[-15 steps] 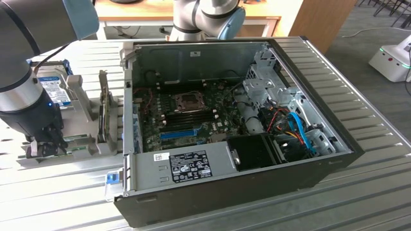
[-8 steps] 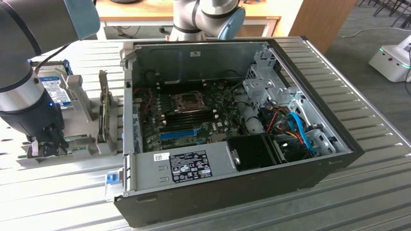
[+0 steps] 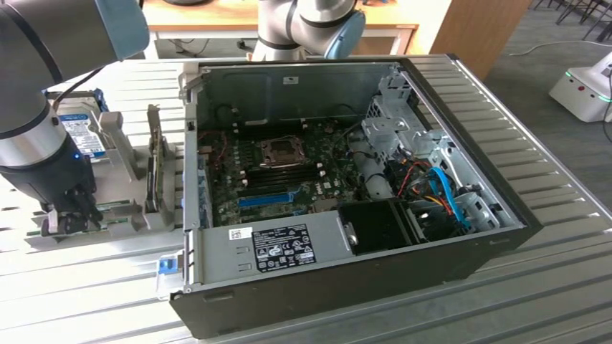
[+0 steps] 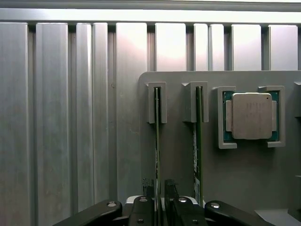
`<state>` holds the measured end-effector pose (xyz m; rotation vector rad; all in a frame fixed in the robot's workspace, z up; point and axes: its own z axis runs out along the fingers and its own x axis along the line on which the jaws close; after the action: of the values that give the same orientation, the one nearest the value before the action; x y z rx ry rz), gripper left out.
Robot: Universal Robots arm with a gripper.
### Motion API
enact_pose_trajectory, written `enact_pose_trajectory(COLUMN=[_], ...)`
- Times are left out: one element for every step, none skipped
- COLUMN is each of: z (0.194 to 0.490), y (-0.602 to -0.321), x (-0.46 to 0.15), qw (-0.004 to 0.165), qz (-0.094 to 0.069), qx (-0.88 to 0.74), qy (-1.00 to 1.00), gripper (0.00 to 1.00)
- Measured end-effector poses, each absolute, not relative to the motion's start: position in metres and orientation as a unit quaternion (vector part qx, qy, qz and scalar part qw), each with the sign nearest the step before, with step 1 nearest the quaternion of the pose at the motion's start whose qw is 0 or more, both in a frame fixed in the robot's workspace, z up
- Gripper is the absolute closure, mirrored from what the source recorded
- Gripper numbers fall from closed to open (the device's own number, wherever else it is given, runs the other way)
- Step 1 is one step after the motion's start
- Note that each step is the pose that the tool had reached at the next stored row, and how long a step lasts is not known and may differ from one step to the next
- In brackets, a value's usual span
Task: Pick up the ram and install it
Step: 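Pick up the ram and move it above insertion slot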
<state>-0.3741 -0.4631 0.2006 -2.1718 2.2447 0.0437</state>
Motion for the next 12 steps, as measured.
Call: enact_pose_trajectory(z=[0.2005, 0.2005, 0.2005, 0.2007, 0.2007, 0.2007, 0.2007, 0.2007, 0.2007, 0.2007, 0.2007, 0.2006], y=[-0.4631, -0.4631, -0.4631, -0.4631, -0.4631, -0.4631, -0.4631, -0.4631, -0.4631, -0.4631, -0.4631, -0.4631], x=[-0.3735, -0.3731, -0.373, -0.3729, -0.3729, -0.3729, -0.373, -0.3729, -0.3729, -0.3729, -0.3729, -0.3729], qw=[0.009, 0.009, 0.009, 0.009, 0.009, 0.009, 0.009, 0.009, 0.009, 0.009, 0.009, 0.009], qz=[0.014, 0.014, 0.014, 0.014, 0.014, 0.014, 0.014, 0.014, 0.014, 0.014, 0.014, 0.014], qx=[-0.695, -0.695, -0.695, -0.695, -0.695, -0.695, -0.695, -0.696, -0.696, -0.697, -0.697, -0.697], qy=[0.719, 0.718, 0.719, 0.719, 0.719, 0.719, 0.719, 0.718, 0.718, 0.717, 0.717, 0.717], gripper=[0.76, 0.76, 0.76, 0.76, 0.76, 0.76, 0.76, 0.76, 0.76, 0.76, 0.76, 0.76])
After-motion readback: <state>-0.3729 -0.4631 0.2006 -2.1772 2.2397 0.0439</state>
